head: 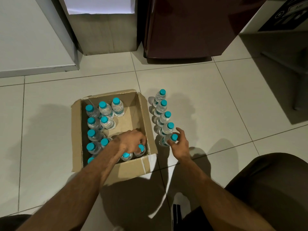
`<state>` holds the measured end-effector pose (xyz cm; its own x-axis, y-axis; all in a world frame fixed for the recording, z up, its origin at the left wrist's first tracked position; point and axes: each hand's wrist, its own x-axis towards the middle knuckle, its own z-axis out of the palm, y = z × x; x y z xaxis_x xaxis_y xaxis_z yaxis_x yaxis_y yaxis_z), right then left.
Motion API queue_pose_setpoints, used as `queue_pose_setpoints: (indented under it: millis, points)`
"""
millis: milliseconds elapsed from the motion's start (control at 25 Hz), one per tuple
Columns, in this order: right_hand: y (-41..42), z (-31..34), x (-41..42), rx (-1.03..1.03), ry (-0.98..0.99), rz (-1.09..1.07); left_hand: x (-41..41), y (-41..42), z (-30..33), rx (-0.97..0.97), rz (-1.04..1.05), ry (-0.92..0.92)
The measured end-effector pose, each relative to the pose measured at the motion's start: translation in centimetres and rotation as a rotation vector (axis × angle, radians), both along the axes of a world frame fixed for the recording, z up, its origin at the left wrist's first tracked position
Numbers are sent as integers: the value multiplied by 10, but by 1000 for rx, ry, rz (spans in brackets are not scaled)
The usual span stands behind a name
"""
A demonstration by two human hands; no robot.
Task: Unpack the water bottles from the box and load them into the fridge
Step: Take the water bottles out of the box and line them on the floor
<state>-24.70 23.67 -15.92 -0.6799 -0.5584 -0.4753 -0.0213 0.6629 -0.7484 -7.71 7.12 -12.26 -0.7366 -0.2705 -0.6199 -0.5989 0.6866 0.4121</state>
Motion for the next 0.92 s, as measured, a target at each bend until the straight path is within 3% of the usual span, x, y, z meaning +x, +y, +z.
queue_pose_setpoints:
  millis: [160, 400, 920]
  points:
    - [-11, -3, -4, 64, 33, 72, 2, 0, -2, 20, 11, -2]
    - [-44, 3, -23, 157, 349, 140, 4, -1, -8, 30, 33, 12]
    - [-54, 12, -24, 122, 395, 218, 10, -19, 11, 25, 112, 78]
